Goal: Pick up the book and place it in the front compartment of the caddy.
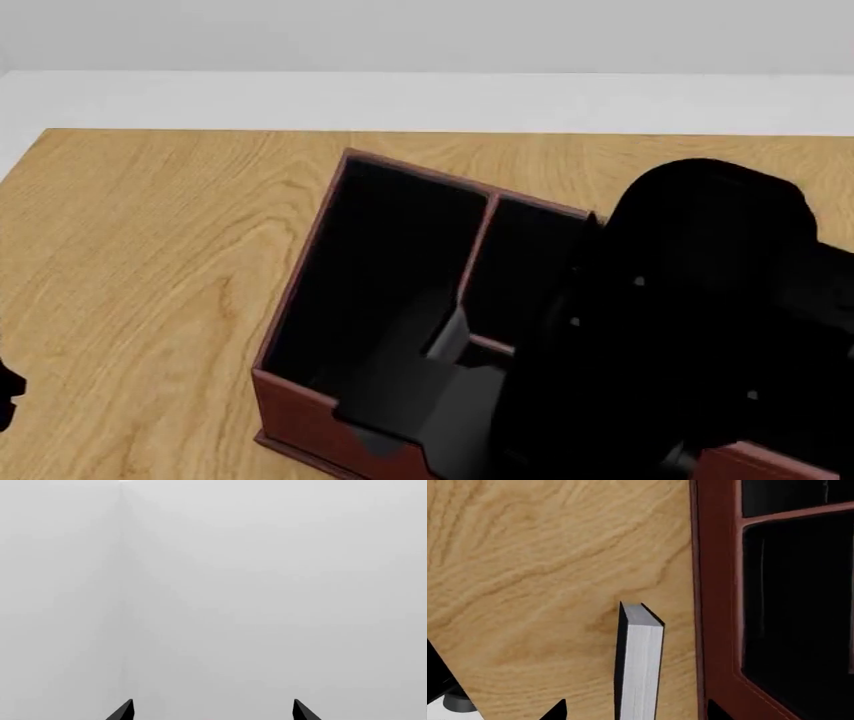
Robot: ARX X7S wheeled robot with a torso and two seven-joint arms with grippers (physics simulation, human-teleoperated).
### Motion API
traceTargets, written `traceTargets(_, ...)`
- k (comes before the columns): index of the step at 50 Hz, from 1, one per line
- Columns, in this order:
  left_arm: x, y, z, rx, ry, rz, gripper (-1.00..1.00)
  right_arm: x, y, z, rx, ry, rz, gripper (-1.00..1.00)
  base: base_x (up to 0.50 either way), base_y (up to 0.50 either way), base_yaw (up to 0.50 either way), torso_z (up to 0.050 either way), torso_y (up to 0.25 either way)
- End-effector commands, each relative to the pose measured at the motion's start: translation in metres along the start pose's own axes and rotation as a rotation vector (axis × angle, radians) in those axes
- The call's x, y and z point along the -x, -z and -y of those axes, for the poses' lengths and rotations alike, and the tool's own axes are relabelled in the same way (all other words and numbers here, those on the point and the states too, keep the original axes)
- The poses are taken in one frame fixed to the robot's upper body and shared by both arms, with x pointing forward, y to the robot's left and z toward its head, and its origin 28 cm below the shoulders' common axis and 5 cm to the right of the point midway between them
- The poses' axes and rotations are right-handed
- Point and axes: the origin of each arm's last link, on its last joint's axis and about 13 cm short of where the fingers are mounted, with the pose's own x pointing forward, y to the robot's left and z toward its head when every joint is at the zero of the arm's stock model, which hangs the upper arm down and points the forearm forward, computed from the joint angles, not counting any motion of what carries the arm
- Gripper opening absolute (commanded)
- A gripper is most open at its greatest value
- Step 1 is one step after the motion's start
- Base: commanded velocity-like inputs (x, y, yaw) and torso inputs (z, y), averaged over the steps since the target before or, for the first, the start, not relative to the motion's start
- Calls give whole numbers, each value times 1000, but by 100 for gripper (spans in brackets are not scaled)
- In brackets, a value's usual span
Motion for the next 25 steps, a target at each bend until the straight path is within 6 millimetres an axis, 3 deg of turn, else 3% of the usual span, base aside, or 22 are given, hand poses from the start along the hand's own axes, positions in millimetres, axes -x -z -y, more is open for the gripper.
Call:
traceTargets(1,-2,1,2,31,34,11,100,-23,-4,0,20,-26,-7,100,0,0,0,0,0)
traceTargets(25,-1,-1,1,30,33,12,100,-53,3,5,-16,-54,-69,100,0,0,0,0,0)
